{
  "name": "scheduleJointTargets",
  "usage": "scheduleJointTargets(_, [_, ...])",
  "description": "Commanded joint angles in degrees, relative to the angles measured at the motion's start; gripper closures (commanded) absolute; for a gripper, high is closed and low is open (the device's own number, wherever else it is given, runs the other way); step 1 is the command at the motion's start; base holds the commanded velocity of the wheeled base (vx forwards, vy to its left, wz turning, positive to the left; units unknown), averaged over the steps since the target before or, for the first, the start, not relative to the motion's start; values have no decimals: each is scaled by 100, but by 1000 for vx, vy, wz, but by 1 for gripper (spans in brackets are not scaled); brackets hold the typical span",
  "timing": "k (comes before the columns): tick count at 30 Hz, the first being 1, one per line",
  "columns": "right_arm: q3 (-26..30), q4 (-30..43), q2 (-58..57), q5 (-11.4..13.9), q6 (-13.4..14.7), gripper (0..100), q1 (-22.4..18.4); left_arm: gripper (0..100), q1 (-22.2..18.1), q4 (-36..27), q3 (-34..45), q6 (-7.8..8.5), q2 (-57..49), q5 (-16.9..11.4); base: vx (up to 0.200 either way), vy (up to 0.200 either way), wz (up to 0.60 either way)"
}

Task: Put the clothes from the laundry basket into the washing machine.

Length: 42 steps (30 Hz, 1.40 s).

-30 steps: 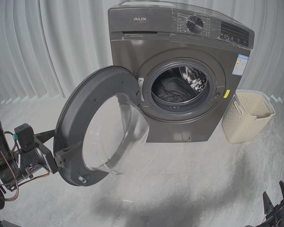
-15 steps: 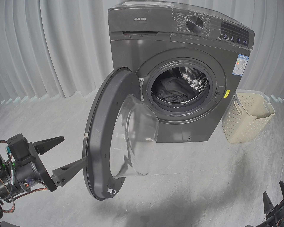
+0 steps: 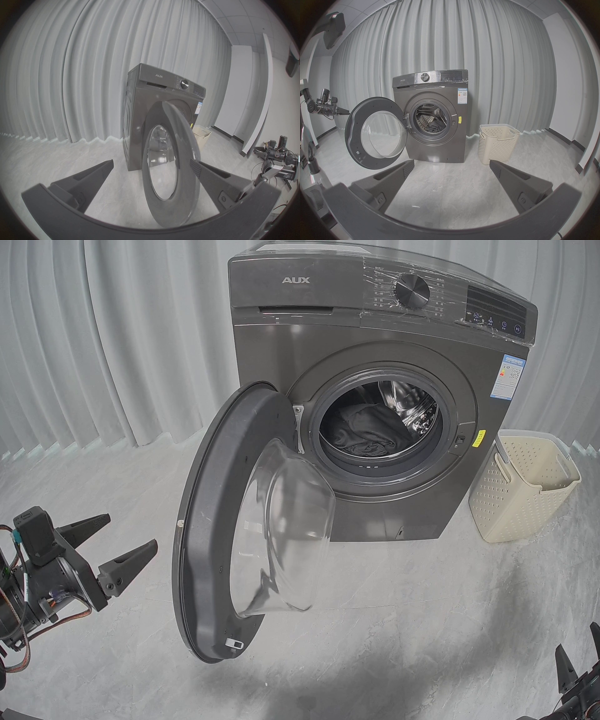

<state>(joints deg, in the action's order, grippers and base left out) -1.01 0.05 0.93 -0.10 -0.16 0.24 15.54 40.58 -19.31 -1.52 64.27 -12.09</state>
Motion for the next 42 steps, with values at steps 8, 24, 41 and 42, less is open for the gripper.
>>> scheduleJointTargets(8, [101,-5,-93,1,7,0,2,0,371,37,103,38,798,-144,0,0,0])
scheduleJointTargets(24, [101,-5,-93,1,7,0,2,0,1205,1277,-205,100,2081,-100,0,0,0])
scheduleJointTargets(41, [101,-5,-93,1,7,0,2,0,2322,1690,-1866,-507,3478,1095,0,0,0])
scheduleJointTargets(42, [101,-5,-93,1,7,0,2,0,2374,1804,-1954,-542,3584,1157,0,0,0])
